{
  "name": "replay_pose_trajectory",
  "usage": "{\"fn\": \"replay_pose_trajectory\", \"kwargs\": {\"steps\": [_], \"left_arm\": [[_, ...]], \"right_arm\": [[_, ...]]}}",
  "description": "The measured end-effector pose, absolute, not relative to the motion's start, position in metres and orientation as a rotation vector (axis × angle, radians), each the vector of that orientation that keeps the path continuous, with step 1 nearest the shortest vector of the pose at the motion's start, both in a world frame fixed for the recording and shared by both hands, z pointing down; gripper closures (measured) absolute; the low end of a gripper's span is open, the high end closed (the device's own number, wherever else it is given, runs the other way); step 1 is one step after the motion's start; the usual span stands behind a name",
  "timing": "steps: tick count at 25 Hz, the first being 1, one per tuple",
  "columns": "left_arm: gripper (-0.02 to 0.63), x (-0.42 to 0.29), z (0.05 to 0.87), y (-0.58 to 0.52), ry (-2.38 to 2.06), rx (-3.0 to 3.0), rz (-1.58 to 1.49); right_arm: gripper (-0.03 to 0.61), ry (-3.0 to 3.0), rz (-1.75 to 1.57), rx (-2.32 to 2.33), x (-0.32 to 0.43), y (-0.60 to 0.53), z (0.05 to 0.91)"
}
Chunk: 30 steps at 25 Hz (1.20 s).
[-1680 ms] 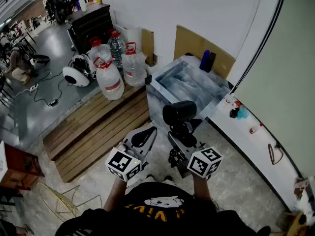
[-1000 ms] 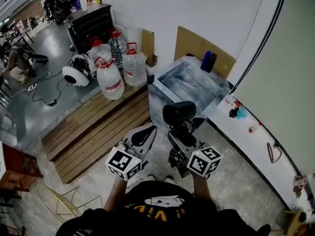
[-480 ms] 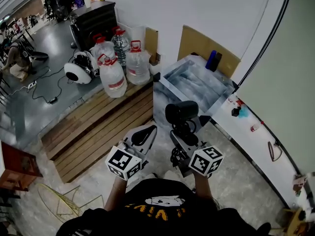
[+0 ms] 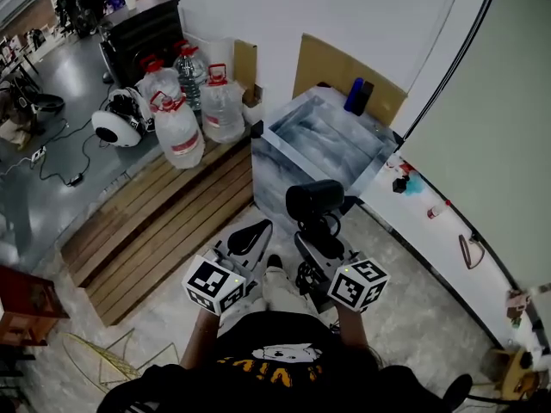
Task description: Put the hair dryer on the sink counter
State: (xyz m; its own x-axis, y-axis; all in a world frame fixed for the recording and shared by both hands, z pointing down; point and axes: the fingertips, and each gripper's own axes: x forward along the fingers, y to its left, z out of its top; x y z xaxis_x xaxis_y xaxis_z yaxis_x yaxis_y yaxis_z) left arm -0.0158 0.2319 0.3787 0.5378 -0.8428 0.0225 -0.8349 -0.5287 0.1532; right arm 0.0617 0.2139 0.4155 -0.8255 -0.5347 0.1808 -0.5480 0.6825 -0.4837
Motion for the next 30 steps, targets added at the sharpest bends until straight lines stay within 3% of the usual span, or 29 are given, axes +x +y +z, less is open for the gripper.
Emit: {"fn": "replay_pose_trajectory", "kwargs": {"steps": [12,19,30], "left_arm": [[0.604,-0.055,0.400,0.119,-1.567,2.529,0.018],[0.604,-0.059,0.373,0.017,-1.651,2.547,-0.001],[0.604,-0.055,0.382,-0.057,-1.671,2.516,0.072]], "right_arm": [[0.387,-2.849,0.903,0.944,0.060,0.079,0.438],[0.387,-2.840,0.890,0.960,0.069,-0.024,0.440],[0.387,-2.830,0.952,0.916,0.073,-0.096,0.461]]}}
